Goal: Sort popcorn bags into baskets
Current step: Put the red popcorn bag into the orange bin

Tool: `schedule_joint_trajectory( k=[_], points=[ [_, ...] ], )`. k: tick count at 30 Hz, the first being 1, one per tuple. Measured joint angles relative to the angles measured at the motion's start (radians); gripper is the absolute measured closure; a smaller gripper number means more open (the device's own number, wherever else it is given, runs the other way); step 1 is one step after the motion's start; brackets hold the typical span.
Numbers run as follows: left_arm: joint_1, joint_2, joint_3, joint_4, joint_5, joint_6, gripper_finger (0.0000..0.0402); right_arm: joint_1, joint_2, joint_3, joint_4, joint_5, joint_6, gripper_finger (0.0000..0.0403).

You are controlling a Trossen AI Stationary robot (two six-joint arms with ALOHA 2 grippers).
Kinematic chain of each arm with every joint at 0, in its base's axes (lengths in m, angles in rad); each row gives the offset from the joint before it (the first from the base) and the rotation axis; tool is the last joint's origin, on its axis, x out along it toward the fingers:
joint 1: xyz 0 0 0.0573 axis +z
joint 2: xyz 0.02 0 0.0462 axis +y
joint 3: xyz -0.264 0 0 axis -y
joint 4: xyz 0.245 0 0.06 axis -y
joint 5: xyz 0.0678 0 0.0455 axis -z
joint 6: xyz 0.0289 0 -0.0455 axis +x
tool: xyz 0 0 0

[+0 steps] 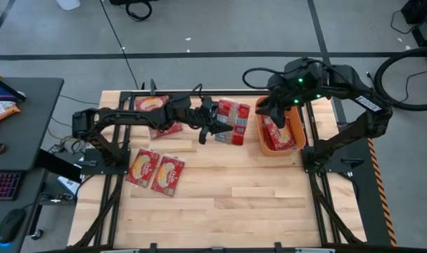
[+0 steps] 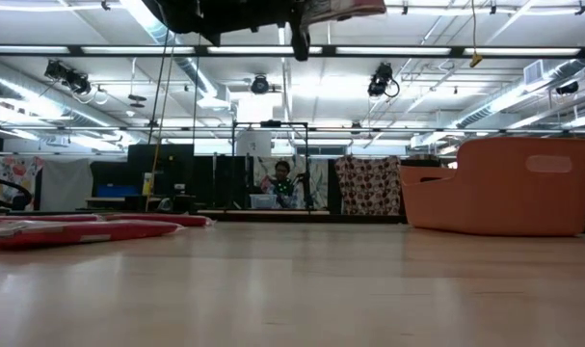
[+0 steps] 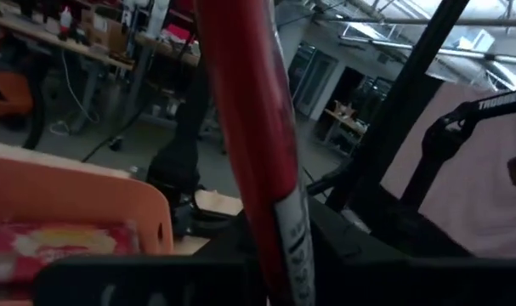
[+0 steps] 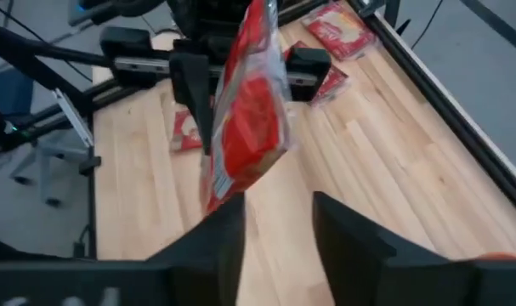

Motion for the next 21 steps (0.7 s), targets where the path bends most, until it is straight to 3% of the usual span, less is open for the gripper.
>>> schedule_joint_trajectory(
  k=[12, 17, 21],
  points=[
    [-0.006, -0.012, 0.0, -0.014, -0.028, 0.08, 0.036, -0.001, 0.073, -0.031, 0.172, -0.113, 0.016, 0.0153],
    [-0.006, -0.012, -0.001, -0.023, -0.027, 0.087, 0.036, -0.001, 0.123, -0.031, 0.196, -0.149, -0.029, 0.0157],
    [-0.006, -0.012, -0.001, -0.022, -0.028, 0.107, 0.036, -0.001, 0.157, -0.031, 0.205, -0.168, -0.071, 0.0202]
  ],
)
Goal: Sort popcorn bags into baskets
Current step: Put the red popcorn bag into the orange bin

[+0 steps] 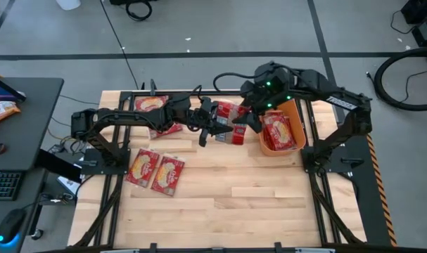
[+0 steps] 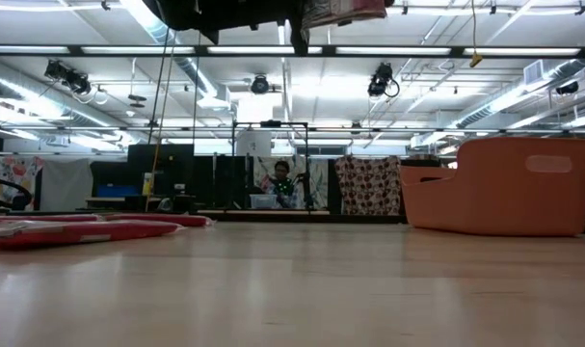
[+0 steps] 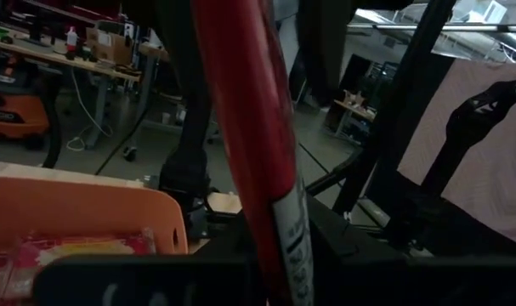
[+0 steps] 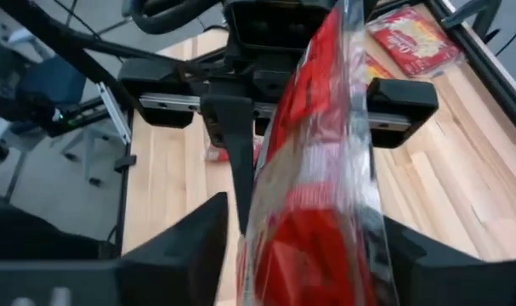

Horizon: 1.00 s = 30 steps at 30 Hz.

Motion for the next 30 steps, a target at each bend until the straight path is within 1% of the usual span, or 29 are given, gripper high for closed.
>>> schedule_joint_trajectory(
  k=[5, 10, 13, 17, 19, 22, 25, 28, 30],
  points=[
    [0.0, 0.0, 0.0, -0.011, 0.0, 0.017, 0.0349, 0.0, 0.014, 0.0, 0.001, -0.015, -0.026, 0.028],
    [0.0, 0.0, 0.0, -0.014, 0.0, 0.019, 0.0316, 0.0, 0.011, 0.0, -0.001, -0.016, -0.052, 0.035],
    [0.005, 0.0, 0.0, -0.024, 0.0, 0.042, 0.0288, 0.0, 0.006, 0.0, -0.008, -0.025, -0.056, 0.0377],
    [0.027, -0.031, -0.001, -0.074, 0.0, 0.064, 0.0235, 0.0, 0.001, 0.0, -0.053, -0.044, -0.056, 0.0377],
    [0.042, -0.067, -0.001, -0.145, 0.0, 0.093, 0.0207, 0.0, -0.007, 0.0, -0.107, -0.038, -0.065, 0.037],
    [0.06, -0.13, -0.001, -0.253, -0.003, 0.146, 0.0173, 0.006, -0.018, 0.0, -0.215, 0.022, -0.128, 0.0364],
    [0.065, -0.191, -0.001, -0.37, -0.056, 0.178, 0.0158, 0.013, -0.019, 0.0, -0.316, 0.12, -0.222, 0.0364],
    [0.064, -0.246, -0.001, -0.485, -0.089, 0.196, 0.0156, 0.004, -0.018, 0.0, -0.405, 0.207, -0.329, 0.0365],
    [0.059, -0.284, -0.001, -0.551, -0.105, 0.193, 0.0159, -0.016, -0.016, -0.002, -0.428, 0.245, -0.376, 0.0365]
  ],
)
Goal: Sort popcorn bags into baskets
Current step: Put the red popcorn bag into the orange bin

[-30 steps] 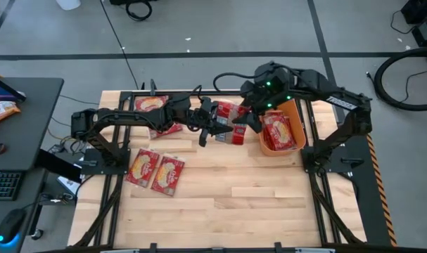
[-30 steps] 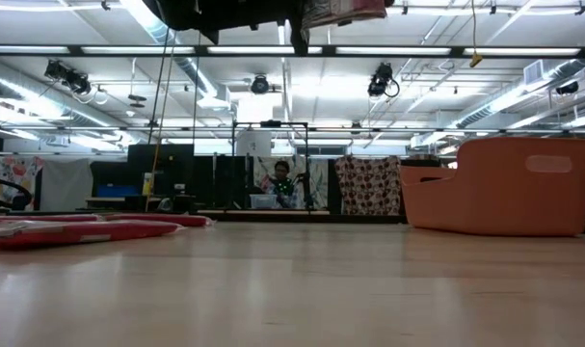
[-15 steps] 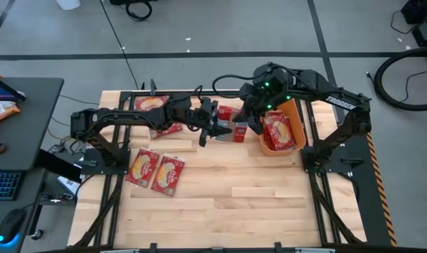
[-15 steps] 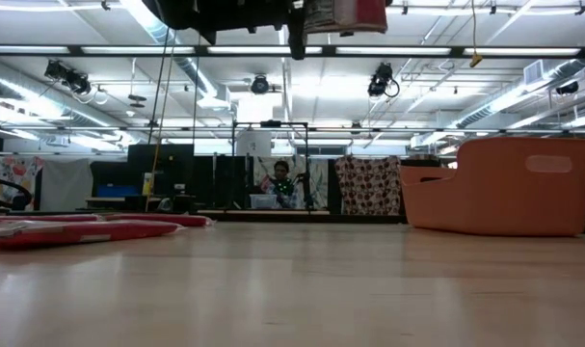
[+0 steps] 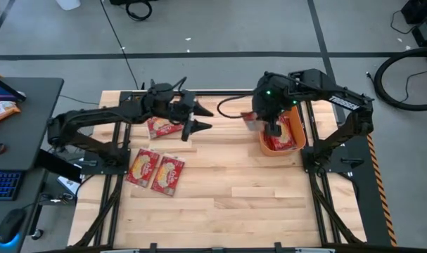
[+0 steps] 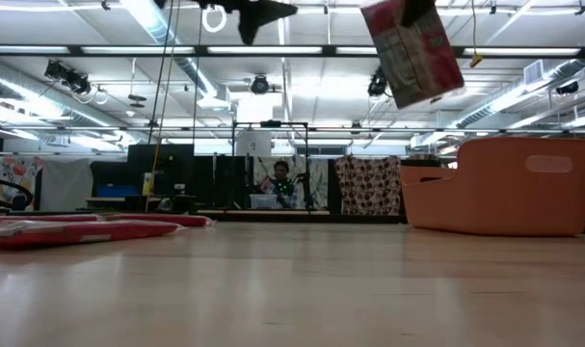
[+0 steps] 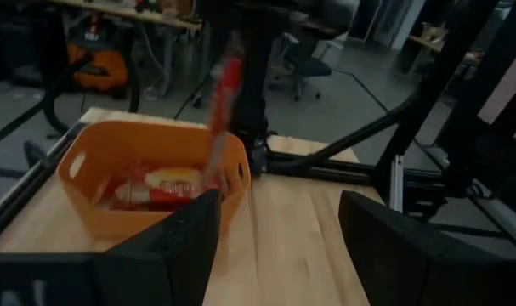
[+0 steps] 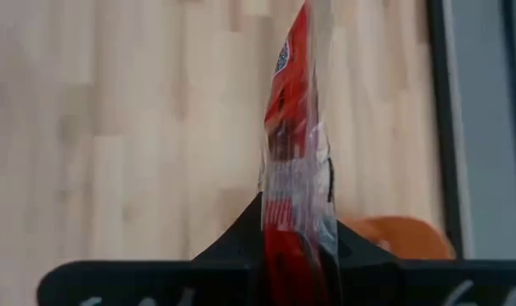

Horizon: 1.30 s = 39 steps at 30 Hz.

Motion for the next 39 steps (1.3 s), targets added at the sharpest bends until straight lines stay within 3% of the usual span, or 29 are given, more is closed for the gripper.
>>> schedule_joint_trajectory(
  k=[7, 12, 17, 20, 28, 39],
  points=[
    [-0.056, -0.123, 0.0, -0.211, -0.128, -0.025, 0.0174, -0.095, 0.0, -0.083, -0.016, 0.08, -0.122, 0.0365],
    [-0.11, -0.207, 0.001, -0.265, -0.226, -0.027, 0.0175, -0.151, 0.0, -0.205, -0.007, 0.094, -0.236, 0.0365],
    [-0.137, -0.281, 0.001, -0.286, -0.237, -0.079, 0.0175, -0.2, -0.002, -0.307, 0.023, 0.12, -0.298, 0.0374],
    [-0.15, -0.315, 0.001, -0.301, -0.237, -0.099, 0.0175, -0.214, -0.012, -0.363, 0.074, 0.194, -0.341, 0.0375],
    [-0.179, -0.355, 0.001, -0.372, -0.237, -0.125, 0.0175, -0.179, -0.048, -0.511, 0.134, 0.347, -0.552, 0.0373],
    [-0.182, -0.355, 0.001, -0.437, -0.263, -0.126, 0.0175, -0.051, -0.182, -0.714, 0.252, 0.428, -0.592, 0.0373]
  ],
)
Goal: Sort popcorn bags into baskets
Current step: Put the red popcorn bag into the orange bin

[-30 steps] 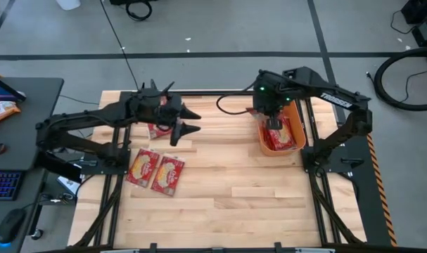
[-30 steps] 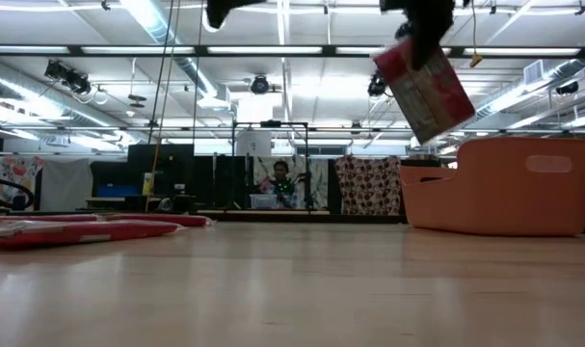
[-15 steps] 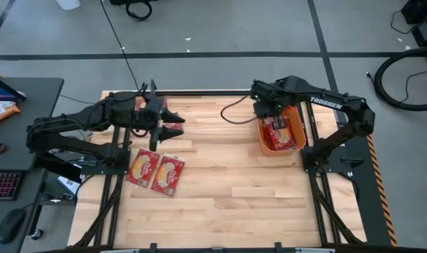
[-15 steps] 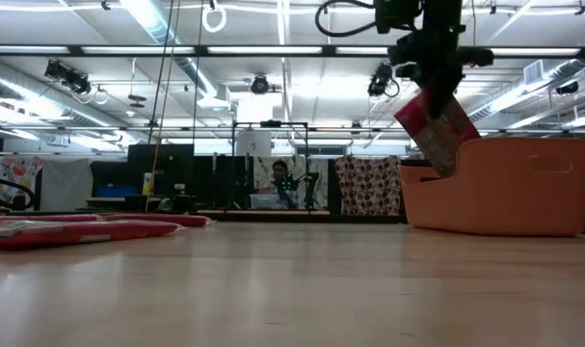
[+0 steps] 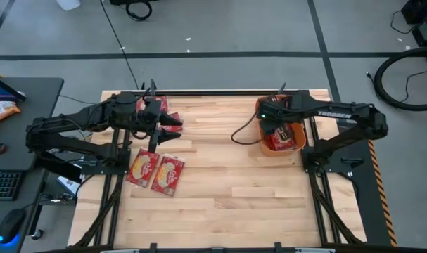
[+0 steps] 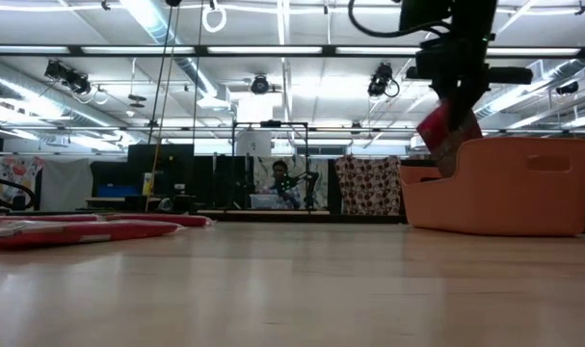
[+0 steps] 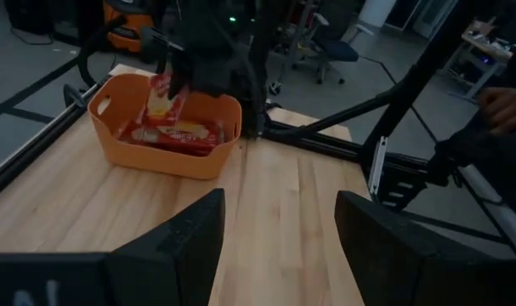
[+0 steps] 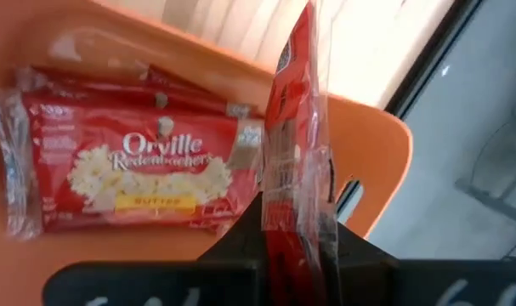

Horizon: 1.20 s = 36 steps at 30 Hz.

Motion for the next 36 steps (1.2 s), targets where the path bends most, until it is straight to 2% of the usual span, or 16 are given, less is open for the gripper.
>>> schedule_joint_trajectory(
  k=[7, 10, 15, 23, 29, 36],
  points=[
    [0.0, -0.003, 0.0, -0.013, 0.0, -0.031, 0.0175, 0.032, -0.116, -0.155, 0.07, 0.003, 0.006, 0.0366],
    [0.0, -0.004, 0.0, -0.057, 0.0, -0.03, 0.0175, 0.032, -0.14, -0.207, 0.073, -0.03, 0.017, 0.0348],
    [0.0, -0.003, 0.0, -0.177, 0.0, -0.032, 0.0175, 0.032, -0.143, -0.23, 0.028, -0.035, 0.141, 0.031],
    [0.009, 0.0, -0.015, -0.306, -0.103, 0.01, 0.0175, 0.032, -0.143, -0.135, -0.159, -0.037, 0.29, 0.0255],
    [0.025, 0.003, -0.024, -0.314, -0.113, 0.002, 0.0175, 0.032, -0.143, -0.024, -0.335, -0.06, 0.383, 0.0244],
    [0.058, 0.086, -0.024, -0.351, -0.131, 0.082, 0.0175, 0.033, -0.142, 0.123, -0.296, -0.137, 0.611, 0.0246]
  ],
)
